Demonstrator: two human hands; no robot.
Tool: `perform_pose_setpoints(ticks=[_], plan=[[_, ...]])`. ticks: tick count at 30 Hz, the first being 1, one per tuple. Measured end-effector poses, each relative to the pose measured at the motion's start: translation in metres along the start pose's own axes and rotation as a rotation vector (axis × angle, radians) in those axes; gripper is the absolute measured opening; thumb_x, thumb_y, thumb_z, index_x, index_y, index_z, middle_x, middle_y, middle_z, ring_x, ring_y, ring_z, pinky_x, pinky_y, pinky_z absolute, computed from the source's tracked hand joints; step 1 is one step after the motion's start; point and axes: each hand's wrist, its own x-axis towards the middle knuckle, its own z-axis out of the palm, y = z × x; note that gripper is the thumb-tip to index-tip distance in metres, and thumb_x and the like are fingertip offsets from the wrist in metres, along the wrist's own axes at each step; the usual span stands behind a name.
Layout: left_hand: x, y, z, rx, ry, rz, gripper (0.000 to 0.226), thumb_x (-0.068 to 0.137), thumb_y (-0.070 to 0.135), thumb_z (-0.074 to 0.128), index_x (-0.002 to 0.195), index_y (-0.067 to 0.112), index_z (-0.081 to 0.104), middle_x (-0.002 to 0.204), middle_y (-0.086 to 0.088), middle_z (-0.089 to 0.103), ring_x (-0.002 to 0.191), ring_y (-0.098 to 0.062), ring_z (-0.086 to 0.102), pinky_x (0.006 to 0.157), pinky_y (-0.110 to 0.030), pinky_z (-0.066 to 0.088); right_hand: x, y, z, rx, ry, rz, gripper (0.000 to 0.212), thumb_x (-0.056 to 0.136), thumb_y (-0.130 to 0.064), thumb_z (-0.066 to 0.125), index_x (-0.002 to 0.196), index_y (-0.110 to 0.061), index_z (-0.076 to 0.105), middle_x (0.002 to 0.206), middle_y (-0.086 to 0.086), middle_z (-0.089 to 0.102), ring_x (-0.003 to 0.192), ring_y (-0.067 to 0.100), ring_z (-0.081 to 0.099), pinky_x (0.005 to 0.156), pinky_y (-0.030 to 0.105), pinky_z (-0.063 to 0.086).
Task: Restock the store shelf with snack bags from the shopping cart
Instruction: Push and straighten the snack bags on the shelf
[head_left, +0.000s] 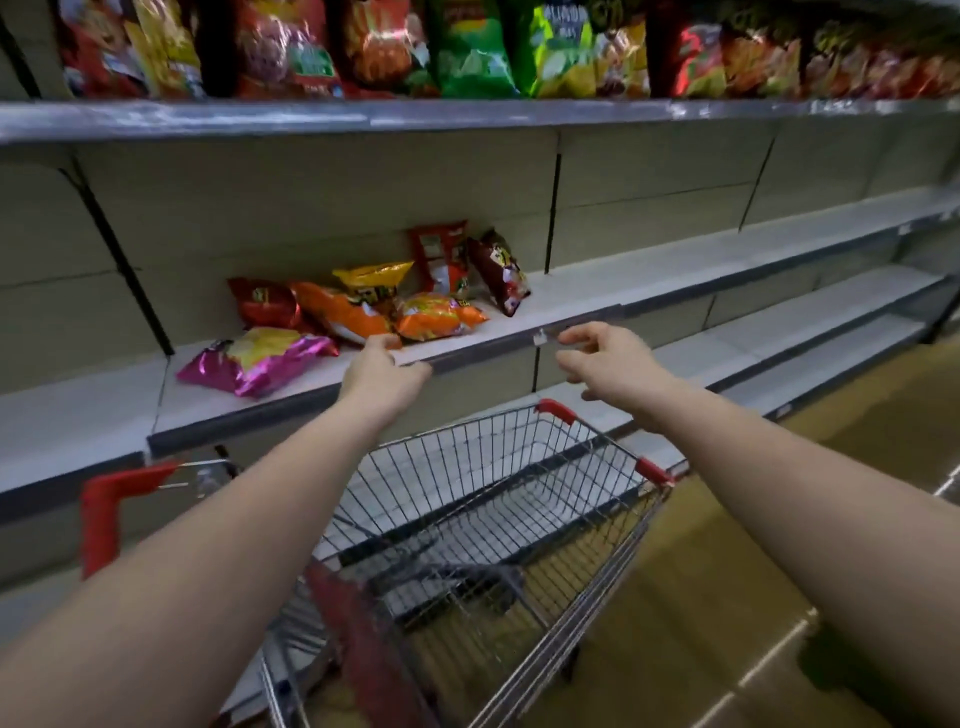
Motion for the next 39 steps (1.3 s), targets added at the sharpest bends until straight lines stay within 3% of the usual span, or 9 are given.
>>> perform_pose_setpoints(ticks=[12, 20, 23, 26, 29, 32, 34, 37, 39], plan=[[0.102, 0.03, 0.098, -0.096, 0.079, -0.053, 0.055, 0.091, 0.025, 0.059, 0.142, 0.017, 0.037, 0.133, -0.009, 0.051, 0.11, -0.024, 0.052, 0.083, -0.026, 0.038, 0.136, 0.042, -0.01, 0.041, -0.11, 0.0, 0.032, 0.091, -0.019, 0.053, 0.123, -0.017, 0.054, 0.112, 0.012, 0.061, 0.101, 0.032, 0.061, 0.089, 0.047, 0.051], [0.208, 0.05, 0.149, -0.143, 0.149, -0.217, 0.053, 0.091, 0.025, 0.06, 0.139, 0.019, 0.039, 0.138, -0.009, 0.048, 0.123, -0.027, 0.047, 0.098, -0.034, 0.041, 0.265, 0.059, -0.015, -0.01, -0.239, 0.004, 0.03, 0.091, -0.022, 0.053, 0.12, -0.02, 0.056, 0.114, 0.015, 0.061, 0.102, 0.03, 0.061, 0.092, 0.043, 0.051], [0.236, 0.059, 0.169, -0.148, 0.146, -0.236, 0.052, 0.092, 0.023, 0.059, 0.139, 0.018, 0.039, 0.135, -0.008, 0.049, 0.118, -0.026, 0.05, 0.089, -0.03, 0.04, 0.314, 0.067, -0.018, 0.003, -0.262, 0.015, 0.03, 0.091, -0.024, 0.055, 0.121, -0.017, 0.055, 0.117, 0.016, 0.06, 0.106, 0.032, 0.06, 0.091, 0.044, 0.05], [0.266, 0.066, 0.192, -0.186, 0.142, -0.255, 0.05, 0.092, 0.023, 0.058, 0.138, 0.018, 0.039, 0.129, -0.01, 0.052, 0.11, -0.027, 0.054, 0.091, -0.034, 0.045, 0.364, 0.076, -0.013, 0.013, -0.3, -0.006, 0.033, 0.091, -0.019, 0.054, 0.124, -0.015, 0.054, 0.117, 0.013, 0.059, 0.106, 0.032, 0.059, 0.085, 0.04, 0.051], [0.301, 0.077, 0.215, -0.2, 0.167, -0.259, 0.05, 0.093, 0.022, 0.056, 0.139, 0.018, 0.038, 0.127, -0.007, 0.051, 0.106, -0.026, 0.053, 0.078, -0.03, 0.047, 0.418, 0.086, -0.003, 0.009, -0.359, -0.03, 0.036, 0.092, -0.019, 0.053, 0.127, -0.014, 0.051, 0.119, 0.013, 0.057, 0.106, 0.032, 0.059, 0.08, 0.038, 0.052], [0.34, 0.09, 0.24, -0.175, 0.225, -0.257, 0.053, 0.093, 0.024, 0.056, 0.142, 0.017, 0.037, 0.134, -0.009, 0.05, 0.117, -0.027, 0.051, 0.087, -0.029, 0.041, 0.475, 0.098, 0.008, -0.004, -0.422, -0.054, 0.031, 0.092, -0.024, 0.054, 0.121, -0.015, 0.053, 0.113, 0.016, 0.06, 0.092, 0.029, 0.06, 0.08, 0.04, 0.052], [0.365, 0.097, 0.255, -0.174, 0.271, -0.271, 0.053, 0.092, 0.025, 0.058, 0.14, 0.016, 0.038, 0.133, -0.011, 0.053, 0.119, -0.029, 0.052, 0.093, -0.031, 0.041, 0.512, 0.106, 0.017, 0.006, -0.455, -0.084, 0.034, 0.09, -0.026, 0.059, 0.121, -0.012, 0.054, 0.111, 0.014, 0.059, 0.091, 0.026, 0.056, 0.076, 0.036, 0.049], [0.399, 0.104, 0.276, -0.173, 0.317, -0.331, 0.05, 0.093, 0.024, 0.056, 0.139, 0.014, 0.04, 0.132, -0.01, 0.054, 0.119, -0.029, 0.052, 0.092, -0.029, 0.042, 0.56, 0.115, 0.025, -0.01, -0.475, -0.114, 0.039, 0.089, -0.02, 0.059, 0.124, -0.002, 0.054, 0.114, 0.015, 0.056, 0.104, 0.03, 0.055, 0.086, 0.038, 0.047], [0.418, 0.105, 0.287, -0.2, 0.34, -0.384, 0.054, 0.094, 0.021, 0.055, 0.143, 0.012, 0.035, 0.139, -0.008, 0.049, 0.125, -0.027, 0.047, 0.09, -0.025, 0.039, 0.582, 0.118, 0.028, -0.009, -0.494, -0.126, 0.035, 0.089, -0.01, 0.056, 0.119, 0.009, 0.054, 0.099, 0.017, 0.055, 0.092, 0.028, 0.052, 0.08, 0.037, 0.045]])
